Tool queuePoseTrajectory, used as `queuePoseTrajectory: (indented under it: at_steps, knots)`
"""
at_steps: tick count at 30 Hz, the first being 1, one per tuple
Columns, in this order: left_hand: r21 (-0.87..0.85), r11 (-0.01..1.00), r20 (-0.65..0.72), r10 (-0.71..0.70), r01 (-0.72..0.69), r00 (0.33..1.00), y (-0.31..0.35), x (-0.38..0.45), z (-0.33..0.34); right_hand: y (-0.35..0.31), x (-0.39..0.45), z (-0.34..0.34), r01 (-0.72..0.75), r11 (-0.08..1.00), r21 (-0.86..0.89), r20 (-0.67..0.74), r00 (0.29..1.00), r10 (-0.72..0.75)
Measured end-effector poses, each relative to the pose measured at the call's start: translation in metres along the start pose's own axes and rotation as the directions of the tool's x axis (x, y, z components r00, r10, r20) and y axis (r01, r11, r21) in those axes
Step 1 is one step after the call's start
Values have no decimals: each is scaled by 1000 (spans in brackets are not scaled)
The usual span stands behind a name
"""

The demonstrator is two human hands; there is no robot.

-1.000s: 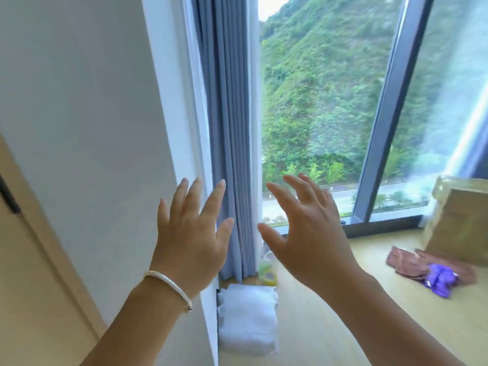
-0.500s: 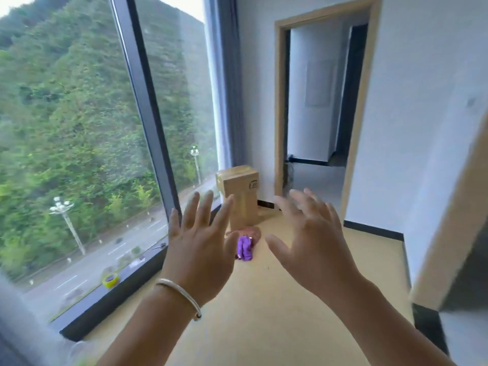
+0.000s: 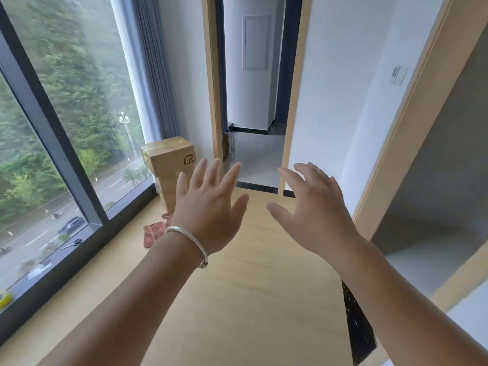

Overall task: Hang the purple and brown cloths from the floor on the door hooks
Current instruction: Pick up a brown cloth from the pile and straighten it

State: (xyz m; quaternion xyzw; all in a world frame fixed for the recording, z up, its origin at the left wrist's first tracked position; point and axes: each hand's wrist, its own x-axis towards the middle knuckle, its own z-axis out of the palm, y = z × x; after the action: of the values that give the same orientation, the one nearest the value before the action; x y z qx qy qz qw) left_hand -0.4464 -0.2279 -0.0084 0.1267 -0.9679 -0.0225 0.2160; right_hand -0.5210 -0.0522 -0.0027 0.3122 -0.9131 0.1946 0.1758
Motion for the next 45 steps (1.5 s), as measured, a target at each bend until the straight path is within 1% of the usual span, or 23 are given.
queuePoseTrajectory:
  at_steps: [5,11,15,19,22,29,33,37,41,45]
  knots:
    - [-2,1000,68,-23,23,997,-40,69,48,3,64,56,-41,999,-25,64,997,43]
    - [-12,1000,110,9,-8,994,-98,165,95,5,161,114,-112,993,-39,109,987,115]
    - [-18,999,136,32,-30,990,-118,225,125,17,212,146,-149,988,-36,124,981,152]
    - [-37,996,168,83,-77,982,-116,280,154,42,258,169,-192,980,-48,132,972,197]
    - [-52,994,159,108,-101,981,-109,324,179,69,294,184,-212,976,-46,130,968,216]
    - [-34,993,181,120,-116,976,-76,444,245,162,393,222,-219,975,-38,118,968,223]
    - [-28,994,189,106,-102,976,-51,521,281,219,461,237,-208,978,-19,136,969,209]
    - [-9,997,172,80,-80,982,-37,588,315,264,529,251,-165,986,-20,145,975,166]
    - [-1,999,177,49,-50,983,-39,642,345,292,586,271,-132,991,-12,168,977,132]
    - [-12,1000,160,-12,14,987,-54,699,378,313,645,302,-97,995,0,200,975,95]
